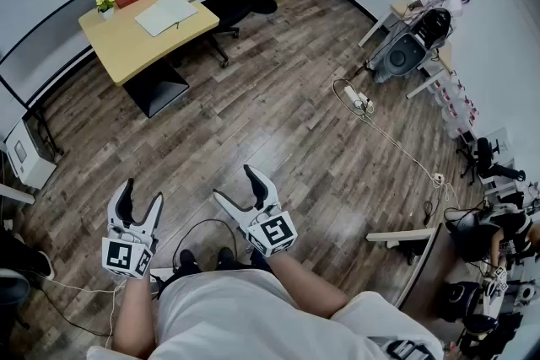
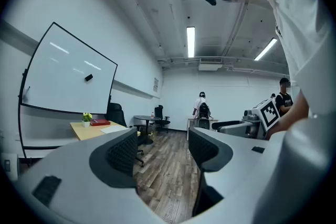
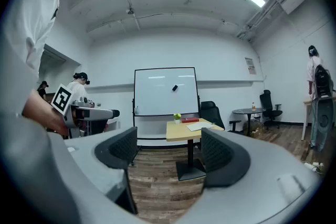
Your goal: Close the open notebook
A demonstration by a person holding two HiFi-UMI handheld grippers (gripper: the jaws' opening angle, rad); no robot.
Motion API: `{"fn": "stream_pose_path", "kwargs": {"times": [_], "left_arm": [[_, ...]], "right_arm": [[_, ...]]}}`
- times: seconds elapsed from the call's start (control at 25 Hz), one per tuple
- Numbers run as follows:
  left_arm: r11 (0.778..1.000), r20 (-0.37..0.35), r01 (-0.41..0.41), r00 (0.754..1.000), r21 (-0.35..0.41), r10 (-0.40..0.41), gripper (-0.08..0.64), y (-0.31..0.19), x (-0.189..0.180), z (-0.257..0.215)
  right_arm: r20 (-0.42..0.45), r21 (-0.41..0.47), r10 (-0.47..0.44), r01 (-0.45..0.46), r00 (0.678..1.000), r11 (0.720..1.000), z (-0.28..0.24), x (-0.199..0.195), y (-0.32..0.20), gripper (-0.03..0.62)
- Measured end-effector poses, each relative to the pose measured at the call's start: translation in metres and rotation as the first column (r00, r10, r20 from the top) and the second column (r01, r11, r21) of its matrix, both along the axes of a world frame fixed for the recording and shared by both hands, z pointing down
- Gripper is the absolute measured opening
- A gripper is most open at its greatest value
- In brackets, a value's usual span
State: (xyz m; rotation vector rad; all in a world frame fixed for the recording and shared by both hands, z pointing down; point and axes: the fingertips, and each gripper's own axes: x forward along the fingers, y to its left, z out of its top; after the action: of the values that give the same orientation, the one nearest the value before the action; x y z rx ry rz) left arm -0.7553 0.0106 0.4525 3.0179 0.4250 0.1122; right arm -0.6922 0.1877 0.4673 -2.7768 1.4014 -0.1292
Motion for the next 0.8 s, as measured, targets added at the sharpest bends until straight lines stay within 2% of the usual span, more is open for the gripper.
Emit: {"fn": "stream_pose_path", "kwargs": {"times": [0.2, 0.36, 0.56, 0.68, 0.8], "left_arm": [[1.000, -0.016, -0.007, 1.000, -0.001, 0.007, 0.290, 0.002, 0.000, -0.010], [1.000, -0.010, -0.005, 1.000, -0.024, 0.005, 0.290, 0.000, 0.001, -0.009], [0.999, 0.001, -0.017, 1.000, -0.030, 0.017, 0.288, 0.008, -0.003, -0.007], [0.999, 0.008, -0.027, 1.000, -0.030, 0.028, 0.284, 0.015, -0.004, -0.008], [0.999, 0.013, -0.029, 0.999, -0.038, 0.029, 0.281, 0.021, -0.003, -0.008]], "right_arm": [[0.004, 0.000, -0.031, 0.031, 1.000, 1.000, 0.000, 0.000, 0.002, 0.387], [0.005, 0.067, -0.068, 0.068, 0.998, 0.995, -0.012, 0.001, 0.012, 0.387], [0.052, 0.110, -0.066, 0.060, 0.996, 0.992, -0.009, 0.004, 0.028, 0.387], [0.051, 0.104, -0.054, 0.048, 0.997, 0.993, -0.010, 0.005, 0.036, 0.387], [0.021, 0.055, -0.041, 0.039, 0.999, 0.998, -0.012, 0.006, 0.044, 0.387]]}}
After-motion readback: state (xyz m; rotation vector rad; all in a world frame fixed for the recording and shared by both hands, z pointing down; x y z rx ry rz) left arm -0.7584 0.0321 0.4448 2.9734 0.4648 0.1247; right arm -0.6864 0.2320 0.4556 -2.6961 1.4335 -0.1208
